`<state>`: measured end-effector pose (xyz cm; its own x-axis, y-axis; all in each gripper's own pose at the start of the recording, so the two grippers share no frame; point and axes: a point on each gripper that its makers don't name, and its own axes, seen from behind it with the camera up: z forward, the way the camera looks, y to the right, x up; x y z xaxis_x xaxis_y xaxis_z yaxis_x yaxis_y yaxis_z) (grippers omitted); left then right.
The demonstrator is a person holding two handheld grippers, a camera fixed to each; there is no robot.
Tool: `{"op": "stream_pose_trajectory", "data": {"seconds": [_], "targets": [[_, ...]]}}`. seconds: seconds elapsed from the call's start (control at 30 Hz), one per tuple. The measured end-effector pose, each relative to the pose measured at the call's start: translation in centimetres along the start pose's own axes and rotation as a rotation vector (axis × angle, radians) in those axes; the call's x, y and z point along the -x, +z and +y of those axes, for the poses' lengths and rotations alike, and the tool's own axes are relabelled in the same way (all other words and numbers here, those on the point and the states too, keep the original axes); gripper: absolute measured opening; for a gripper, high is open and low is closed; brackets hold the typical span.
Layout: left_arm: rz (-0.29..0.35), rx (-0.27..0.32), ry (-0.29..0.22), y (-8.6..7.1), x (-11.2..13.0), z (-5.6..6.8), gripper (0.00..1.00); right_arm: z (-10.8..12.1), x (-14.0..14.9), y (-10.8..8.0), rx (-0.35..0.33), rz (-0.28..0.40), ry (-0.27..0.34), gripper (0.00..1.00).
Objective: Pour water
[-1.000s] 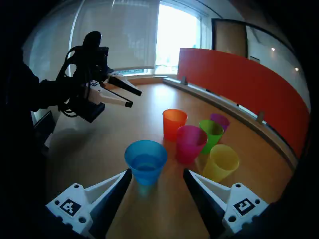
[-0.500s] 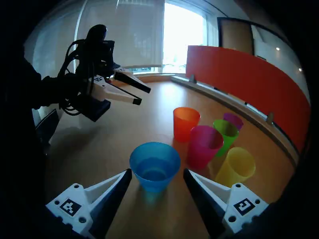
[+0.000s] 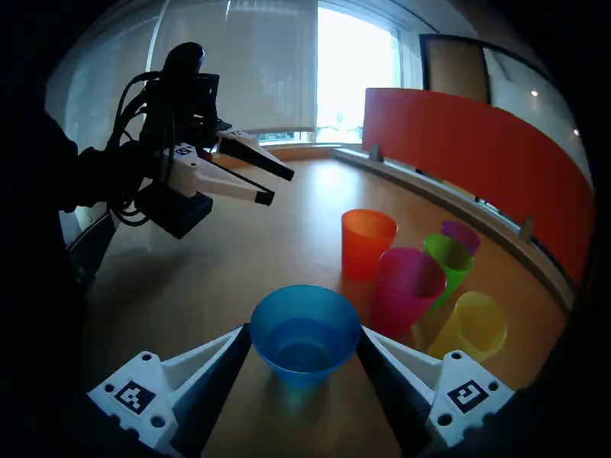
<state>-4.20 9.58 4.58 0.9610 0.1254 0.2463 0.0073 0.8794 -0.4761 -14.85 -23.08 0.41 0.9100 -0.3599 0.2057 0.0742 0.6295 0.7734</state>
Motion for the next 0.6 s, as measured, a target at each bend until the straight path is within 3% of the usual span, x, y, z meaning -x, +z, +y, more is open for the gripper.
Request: {"op": "stream_pose_trajectory", "data": {"seconds": [0.6], "targets": [[0.006, -0.002, 0.003, -0.02, -0.16, 0.12, 0.9, 0.06, 0.14, 0.43, 0.009, 0.001, 0.006, 0.91]]}}
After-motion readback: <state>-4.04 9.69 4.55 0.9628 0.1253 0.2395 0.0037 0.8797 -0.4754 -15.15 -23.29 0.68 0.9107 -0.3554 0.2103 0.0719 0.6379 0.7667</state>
